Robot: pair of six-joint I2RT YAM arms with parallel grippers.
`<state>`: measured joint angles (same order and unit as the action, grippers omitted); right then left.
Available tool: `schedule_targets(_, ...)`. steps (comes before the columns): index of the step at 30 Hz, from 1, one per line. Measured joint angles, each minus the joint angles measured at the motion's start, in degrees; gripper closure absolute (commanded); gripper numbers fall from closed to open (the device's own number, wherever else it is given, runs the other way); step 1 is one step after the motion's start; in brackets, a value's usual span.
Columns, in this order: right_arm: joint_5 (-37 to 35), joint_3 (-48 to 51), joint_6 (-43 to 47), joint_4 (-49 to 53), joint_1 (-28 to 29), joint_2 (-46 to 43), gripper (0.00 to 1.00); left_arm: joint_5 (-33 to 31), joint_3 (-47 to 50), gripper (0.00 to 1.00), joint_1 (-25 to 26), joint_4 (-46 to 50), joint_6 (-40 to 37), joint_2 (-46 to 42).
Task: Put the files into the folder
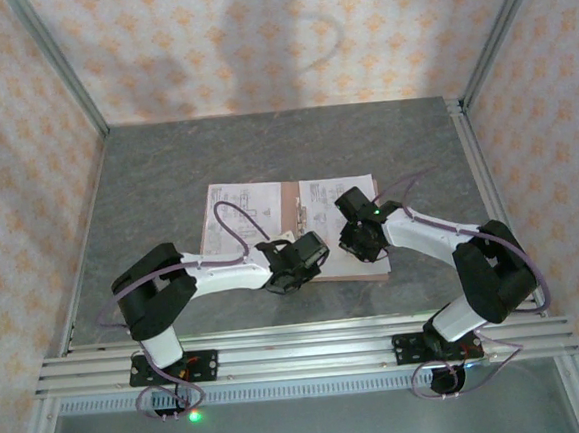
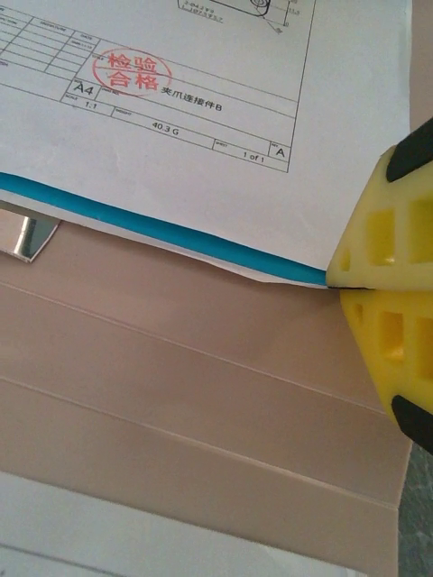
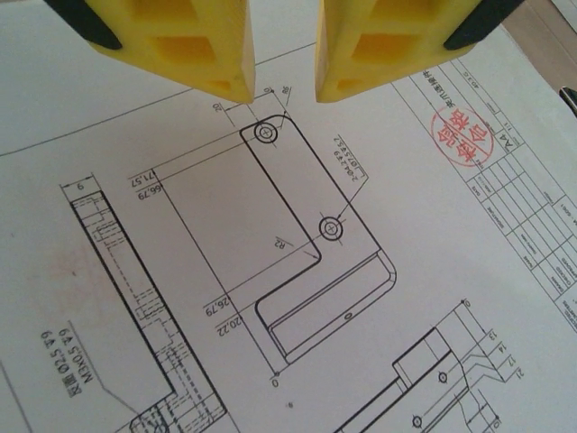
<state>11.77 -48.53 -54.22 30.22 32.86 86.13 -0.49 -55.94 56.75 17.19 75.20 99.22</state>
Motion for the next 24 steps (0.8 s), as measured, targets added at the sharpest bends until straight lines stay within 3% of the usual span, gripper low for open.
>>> schedule_targets(17,0.24,0.0,0.0,-0.79,0.0,2.21,0.76,-0.04,1.14,0.99,0.02,0.02,0.0,-0.98)
schedule_targets(24,0.72,0.0,0.0,-1.86,0.0,4.59,0.76,-0.81,1.16,0.75,0.26,0.76,0.42,-1.75)
